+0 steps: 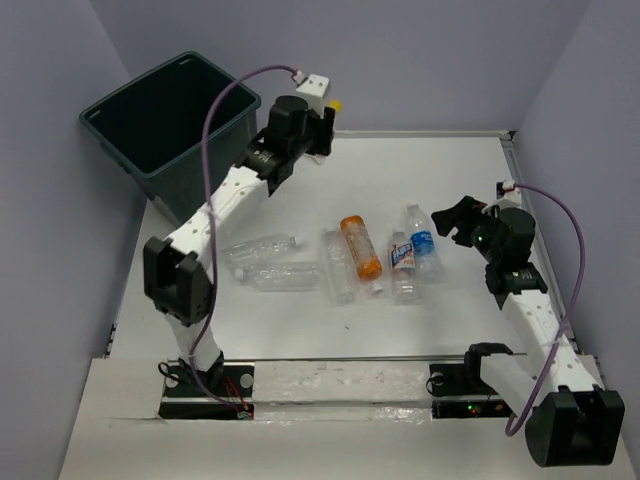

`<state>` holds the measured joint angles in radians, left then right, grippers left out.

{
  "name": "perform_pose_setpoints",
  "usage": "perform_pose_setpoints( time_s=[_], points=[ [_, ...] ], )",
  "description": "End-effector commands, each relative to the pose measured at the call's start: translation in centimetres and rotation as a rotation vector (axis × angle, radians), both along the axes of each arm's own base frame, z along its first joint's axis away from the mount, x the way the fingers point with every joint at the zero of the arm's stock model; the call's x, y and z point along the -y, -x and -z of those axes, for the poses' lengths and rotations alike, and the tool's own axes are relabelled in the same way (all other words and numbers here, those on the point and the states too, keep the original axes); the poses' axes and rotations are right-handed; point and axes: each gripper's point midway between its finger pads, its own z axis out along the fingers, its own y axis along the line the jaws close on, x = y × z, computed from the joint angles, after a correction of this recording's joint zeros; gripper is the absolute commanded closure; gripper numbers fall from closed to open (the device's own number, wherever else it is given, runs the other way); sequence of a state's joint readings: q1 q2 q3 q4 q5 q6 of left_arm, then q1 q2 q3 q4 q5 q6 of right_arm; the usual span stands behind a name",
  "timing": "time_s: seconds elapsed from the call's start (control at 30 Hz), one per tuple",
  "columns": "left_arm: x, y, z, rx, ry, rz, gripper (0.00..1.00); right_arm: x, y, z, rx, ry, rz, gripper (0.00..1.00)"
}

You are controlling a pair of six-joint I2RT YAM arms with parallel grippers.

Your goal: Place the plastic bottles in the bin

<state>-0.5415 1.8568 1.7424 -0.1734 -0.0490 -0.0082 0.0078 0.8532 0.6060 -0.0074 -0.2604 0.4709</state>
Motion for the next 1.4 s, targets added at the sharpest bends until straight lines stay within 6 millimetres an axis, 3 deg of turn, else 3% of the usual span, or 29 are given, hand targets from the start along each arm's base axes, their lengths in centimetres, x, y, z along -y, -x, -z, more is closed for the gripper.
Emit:
perform_pose_setpoints(
  time_s=[0.0,0.03,0.1,0.2,0.23,0.33,0.43,0.53,0.57,0.67,0.7,0.8,1.0,1.13,1.23,1.27,1.37],
  points=[
    [-3.9,3.9,-17.7,0.325,0.300,-0.078,0.56,1.0,-2.0,0.5,-0.014,0.045,0.042,0.30],
    [-5.0,4.3,-18.8,0.345,0.323,-0.101,0.56,1.0,-2.2,1.1,-0.035,0.043,0.039,0.30],
    [-9.4,6.3,-23.0,0.434,0.386,-0.188,0.56,0.3,-2.8,2.7,-0.097,0.043,-0.004,0.30],
    [-13.9,6.9,-24.4,0.480,0.442,-0.301,0.55,-0.3,-3.1,3.7,-0.137,0.037,-0.047,0.21],
    [-17.2,7.4,-25.9,0.534,0.463,-0.369,0.55,-0.3,-3.3,3.8,-0.140,0.040,-0.051,0.15],
    [-23.3,7.5,-26.7,0.596,0.513,-0.517,0.54,-0.8,-3.3,4.6,-0.163,0.041,-0.074,0.06],
    [-26.7,7.1,-26.6,0.613,0.532,-0.603,0.53,-0.4,-3.2,5.8,-0.211,0.063,-0.057,0.05],
    [-31.2,5.7,-24.7,0.587,0.505,-0.721,0.52,0.7,-3.5,6.8,-0.245,0.113,-0.019,0.06],
    [-31.9,5.6,-24.2,0.582,0.506,-0.743,0.52,0.7,-3.6,7.1,-0.256,0.116,-0.021,0.07],
    [-34.2,5.1,-21.5,0.551,0.513,-0.837,0.37,0.4,-3.9,8.8,-0.318,0.136,-0.042,0.10],
    [-34.3,5.0,-20.5,0.536,0.507,-0.848,0.22,0.1,-3.7,9.9,-0.358,0.146,-0.055,0.11],
    [-33.8,5.1,-20.0,0.528,0.517,-0.823,0.01,-0.3,-3.9,10.6,-0.382,0.169,-0.067,0.12],
    [-31.4,7.1,-22.4,0.556,0.562,-0.689,0.01,-0.9,-3.9,12.0,-0.426,0.186,-0.086,0.14],
    [-27.8,9.8,-24.4,0.574,0.588,-0.565,0.01,-1.0,-4.1,12.8,-0.449,0.197,-0.089,0.17],
    [-24.8,11.5,-24.4,0.541,0.592,-0.459,0.01,-1.1,-4.3,13.4,-0.464,0.211,-0.083,0.19],
    [-22.8,11.8,-23.4,0.500,0.594,-0.385,0.01,-0.9,-4.3,13.4,-0.466,0.215,-0.076,0.20],
    [-19.5,14.2,-22.3,0.445,0.601,-0.255,0.01,-0.7,-4.4,13.4,-0.465,0.226,-0.064,0.25]
  ],
)
